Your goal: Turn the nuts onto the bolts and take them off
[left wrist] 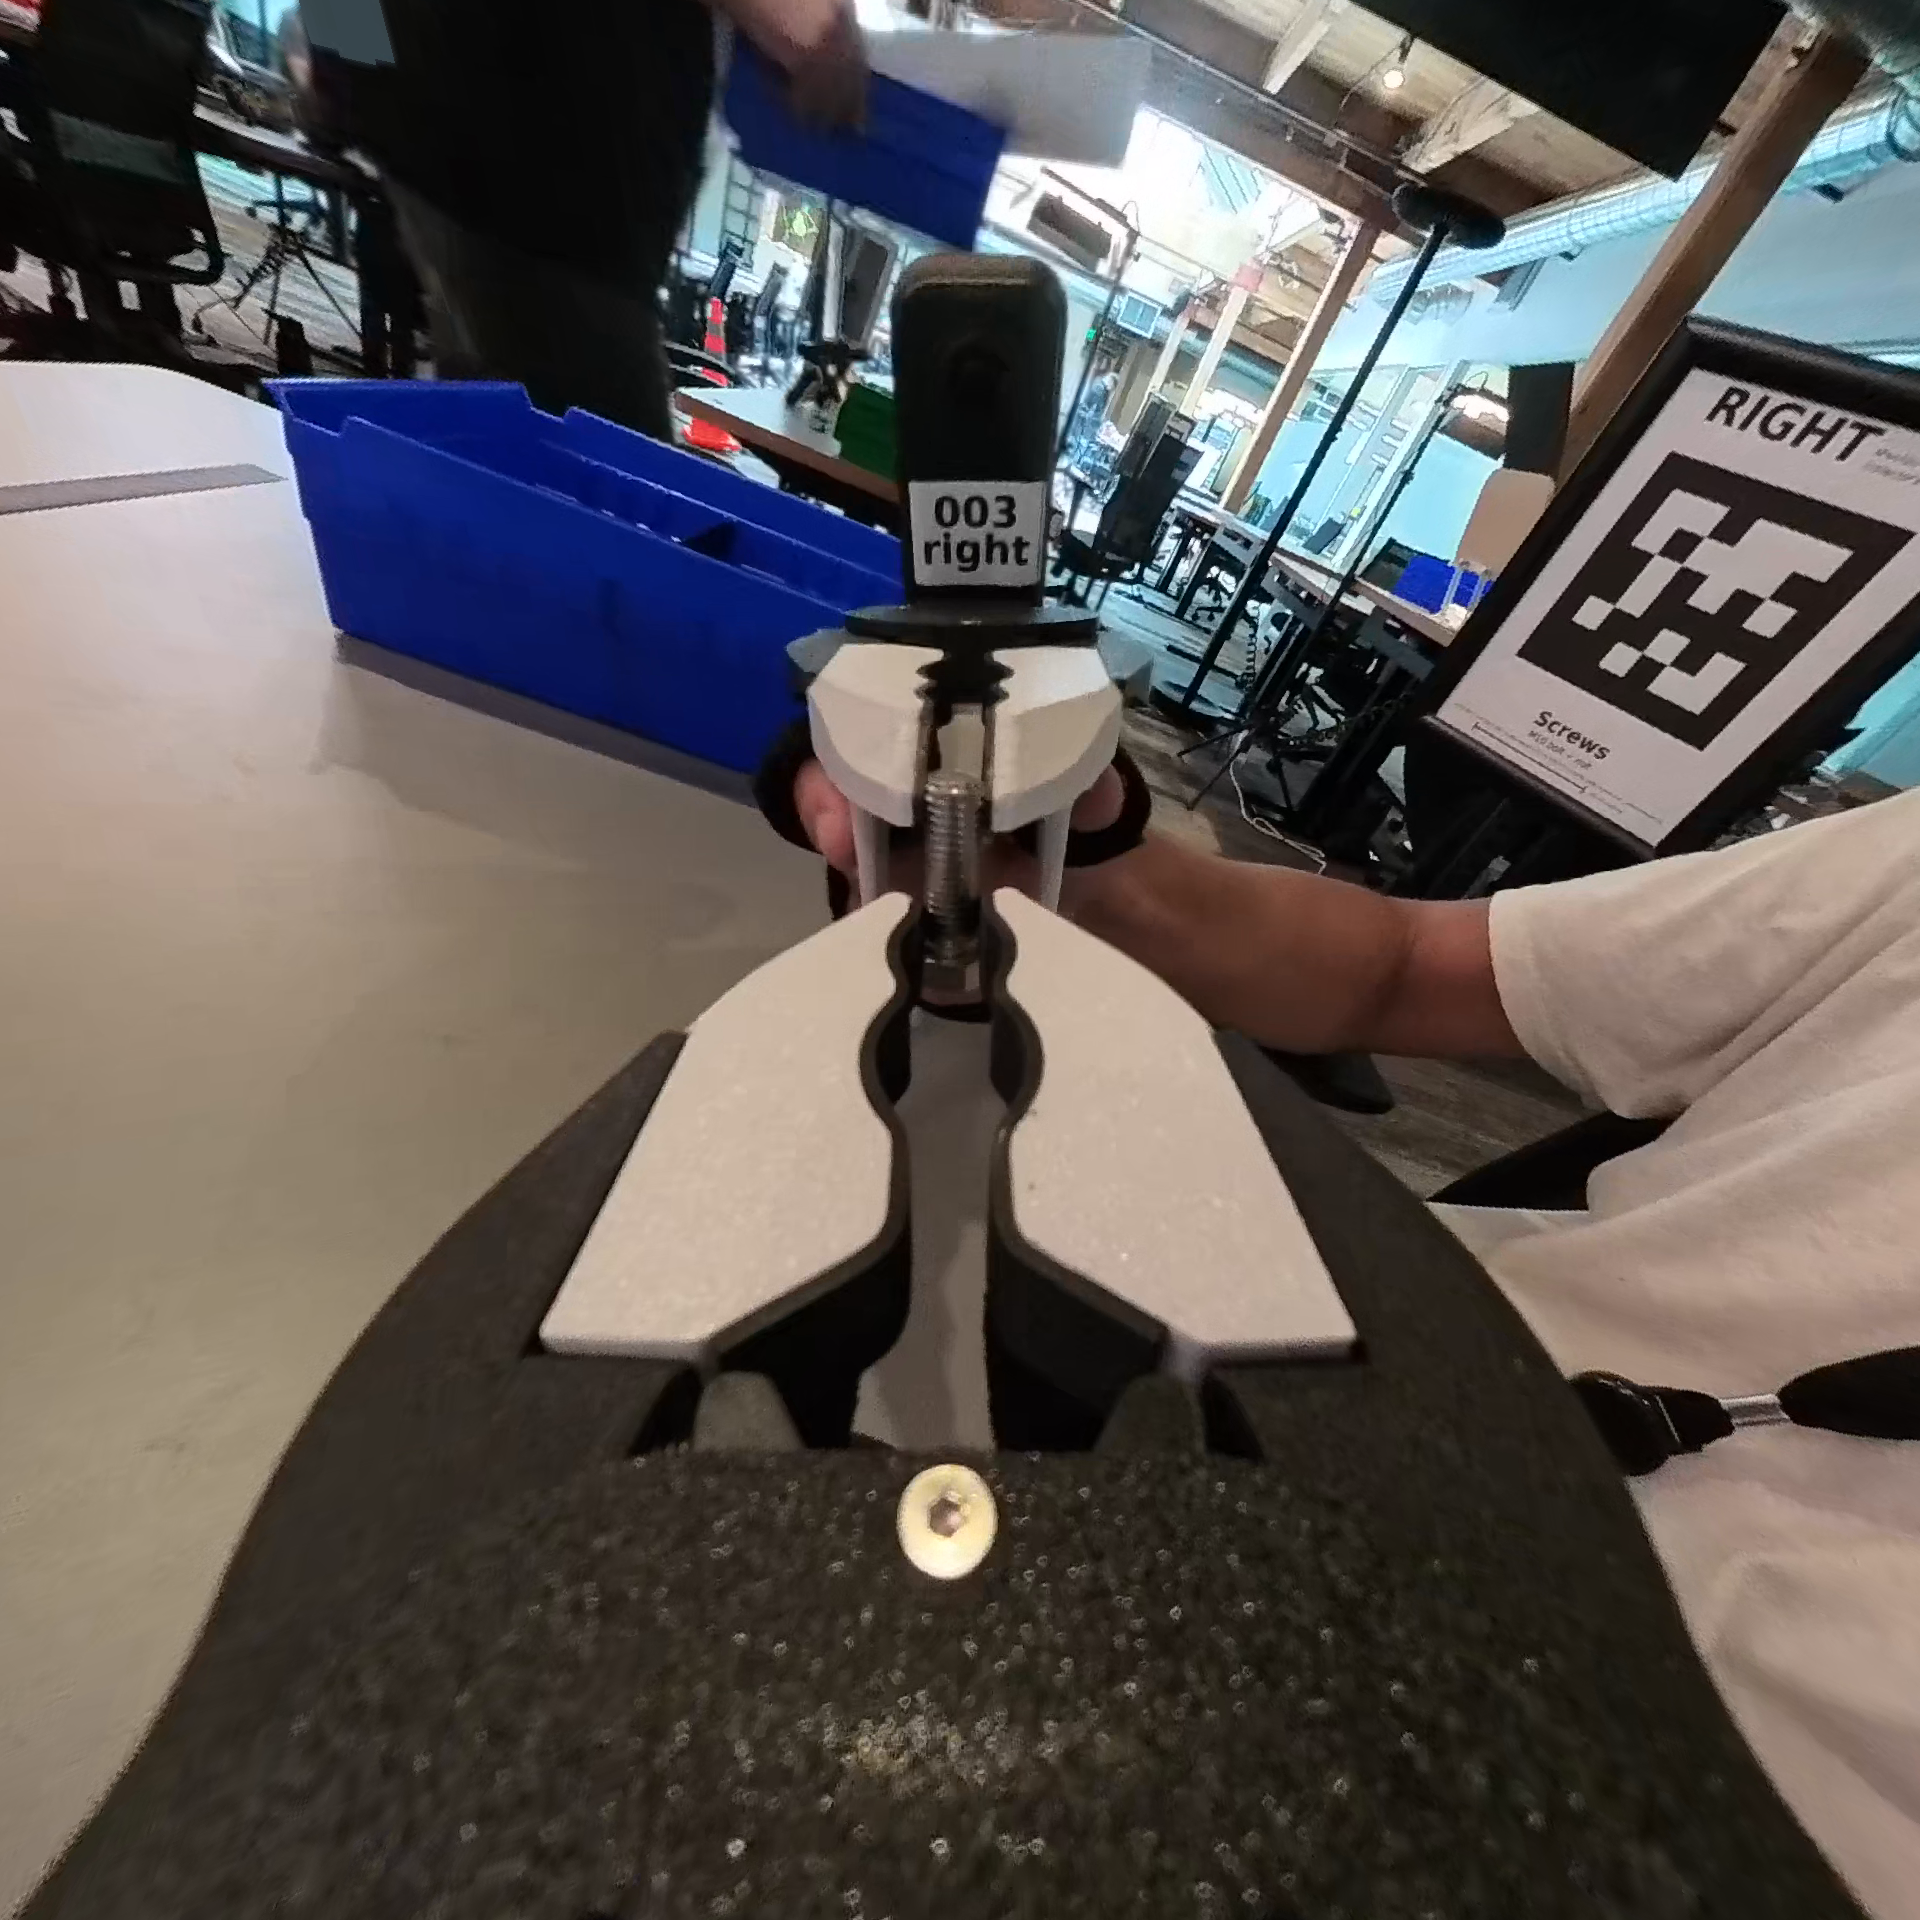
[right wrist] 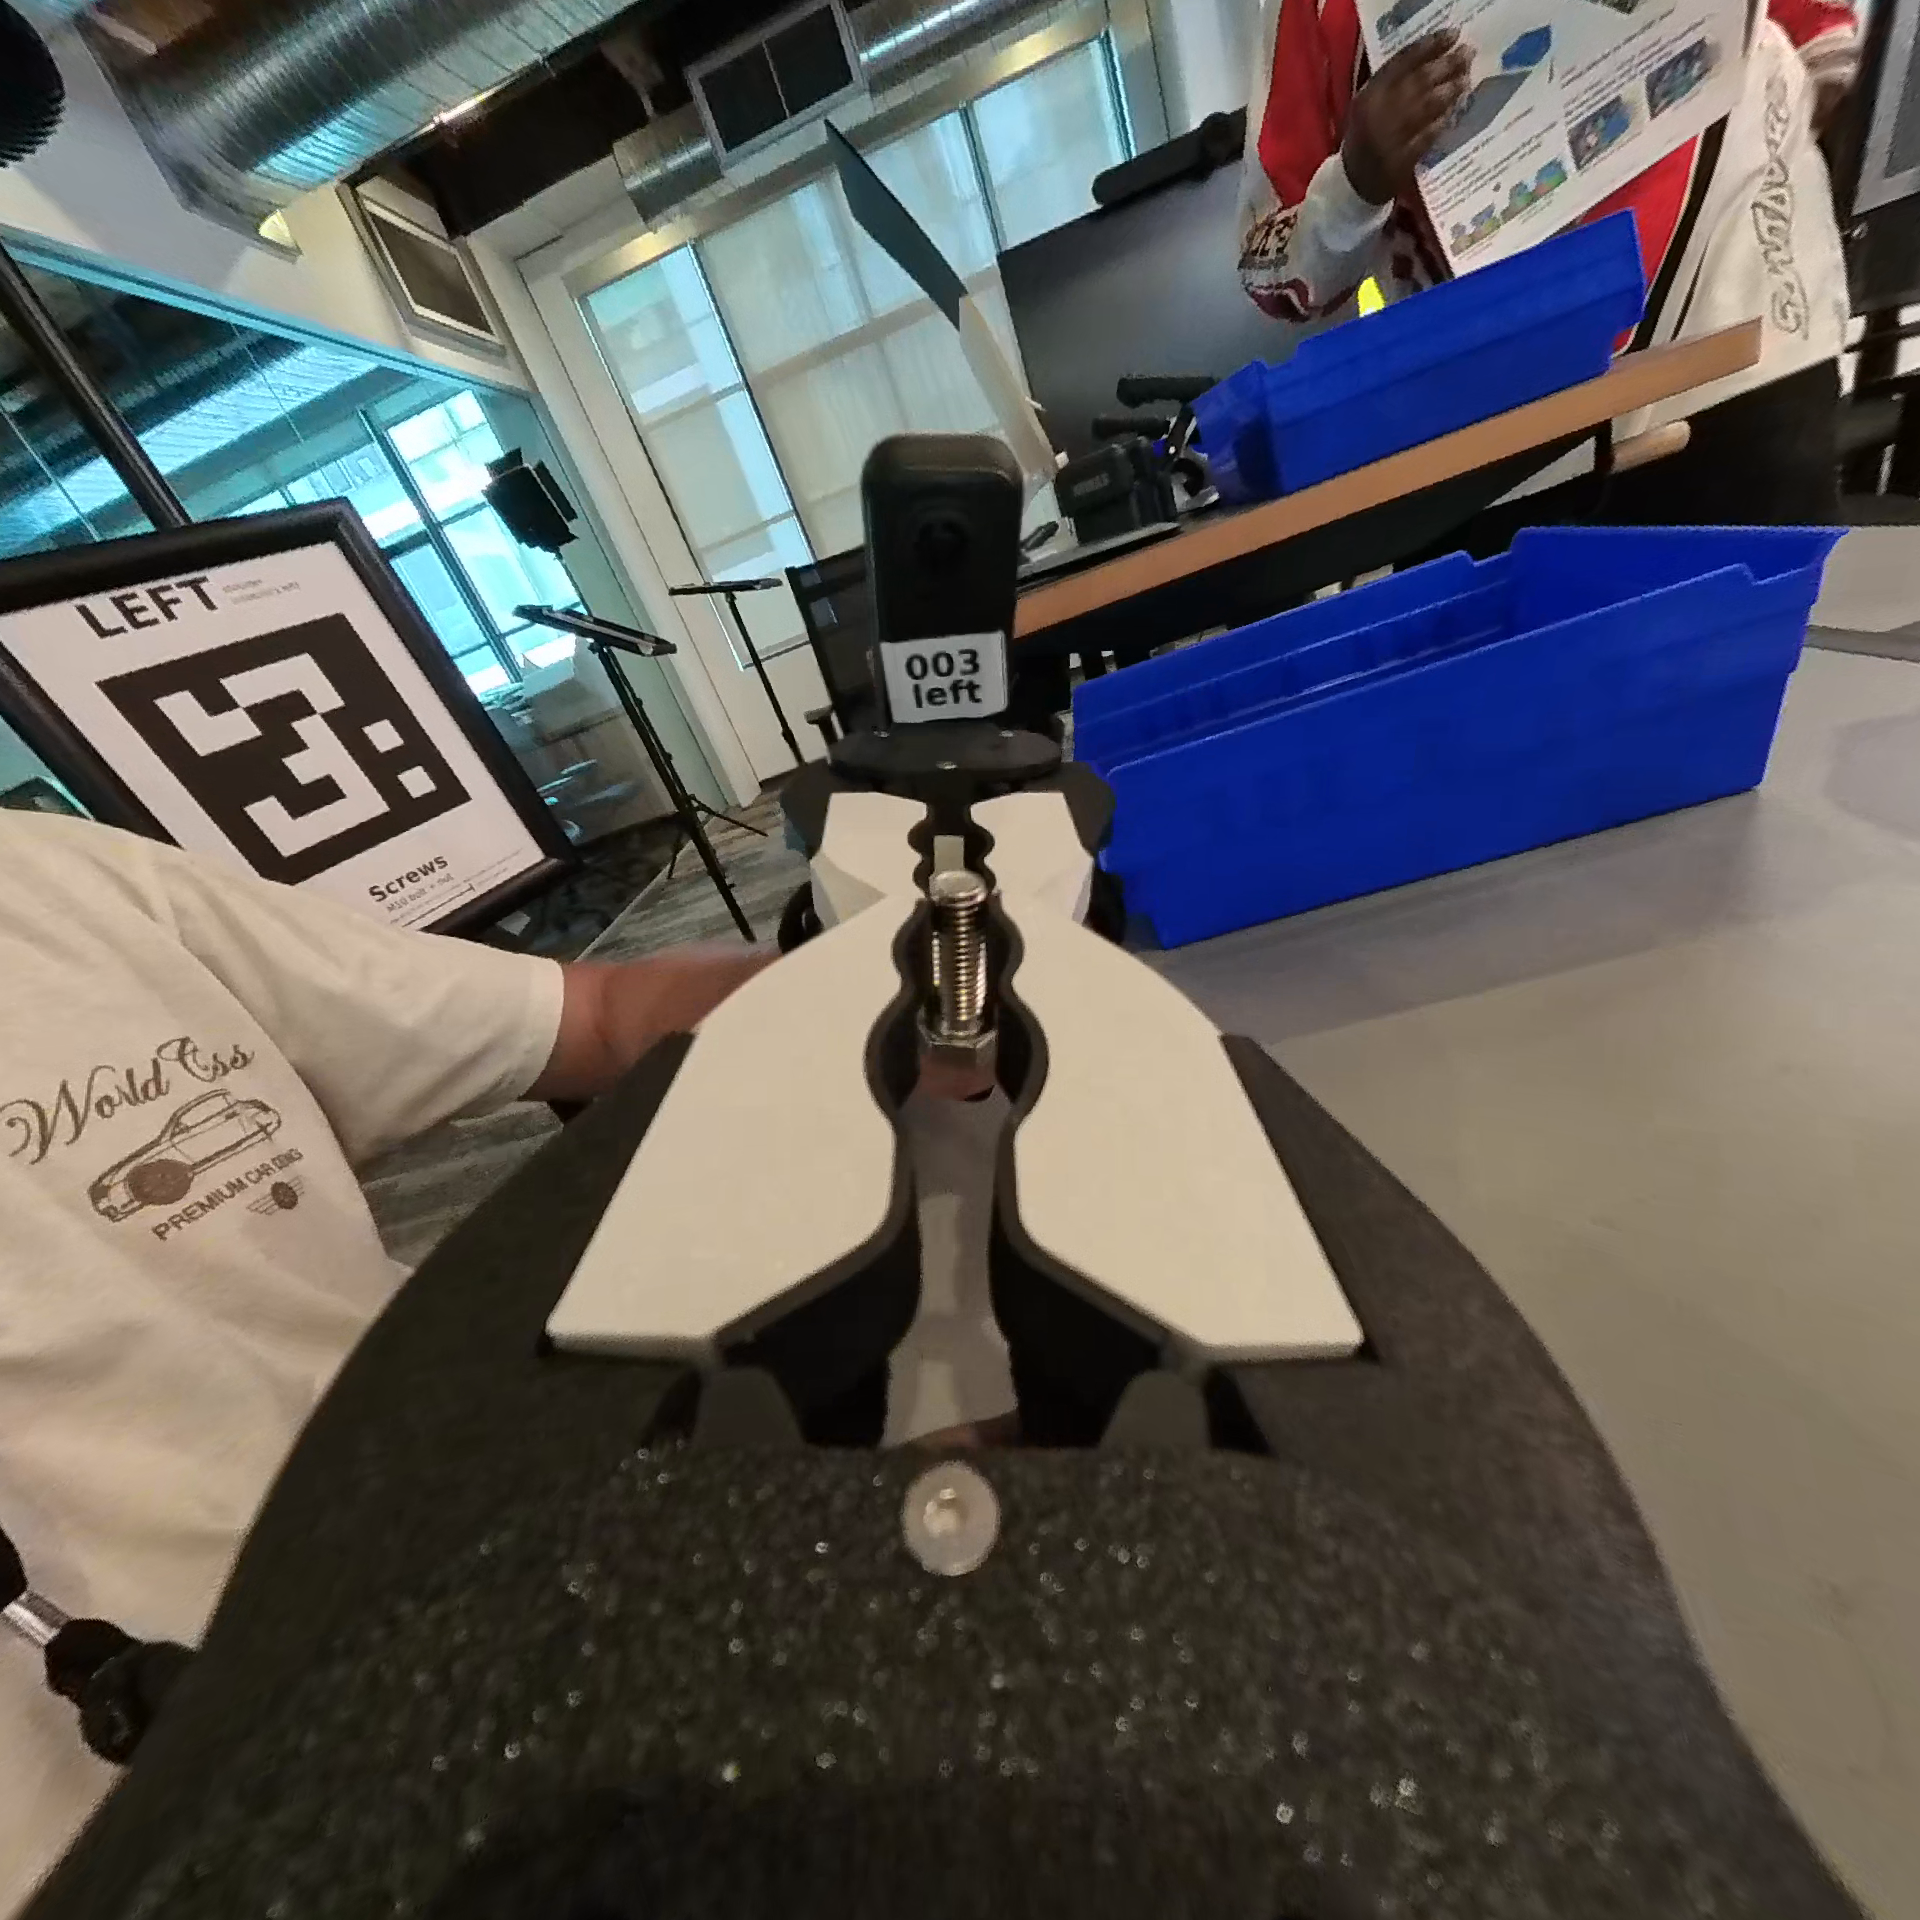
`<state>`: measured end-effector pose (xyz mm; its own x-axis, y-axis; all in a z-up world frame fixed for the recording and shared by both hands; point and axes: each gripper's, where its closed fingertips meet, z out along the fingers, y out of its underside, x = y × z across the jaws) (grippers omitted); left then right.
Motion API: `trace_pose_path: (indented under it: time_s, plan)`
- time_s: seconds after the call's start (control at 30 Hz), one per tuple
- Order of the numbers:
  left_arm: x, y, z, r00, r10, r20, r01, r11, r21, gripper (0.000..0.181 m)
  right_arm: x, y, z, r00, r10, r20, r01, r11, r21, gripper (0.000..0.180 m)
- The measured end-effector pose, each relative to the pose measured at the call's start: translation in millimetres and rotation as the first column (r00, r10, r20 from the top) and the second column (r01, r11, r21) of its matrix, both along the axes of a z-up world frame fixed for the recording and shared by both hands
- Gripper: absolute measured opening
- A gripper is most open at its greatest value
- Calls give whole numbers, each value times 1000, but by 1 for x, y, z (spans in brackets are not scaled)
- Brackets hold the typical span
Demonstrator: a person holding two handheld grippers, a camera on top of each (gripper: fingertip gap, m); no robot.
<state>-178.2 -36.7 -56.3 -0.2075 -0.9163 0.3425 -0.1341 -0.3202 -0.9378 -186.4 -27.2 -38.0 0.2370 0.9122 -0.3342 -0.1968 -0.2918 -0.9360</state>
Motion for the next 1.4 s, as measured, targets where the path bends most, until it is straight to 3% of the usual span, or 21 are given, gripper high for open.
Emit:
trace_pose_path:
  time_s: [0.43,1.0,1.33,1.4]
  plan:
    - [4,-1,0,999,41,-28,-38,995,91,9,4,-2,1,999,-2,-48,2,1000,-1,9]
    - [3,-4,-3,999,19,-41,-16,997,70,9,-4,-5,-9,999,41,-31,-42,998,-38,15]
    - [2,-2,-4,998,42,-37,-40,996,75,10,-5,-2,-8,1000,-2,-6,2,999,36,9]
    - [-1,-1,-1,998,62,-32,-59,996,67,24,-2,2,-7,999,-37,-8,38,998,46,9]
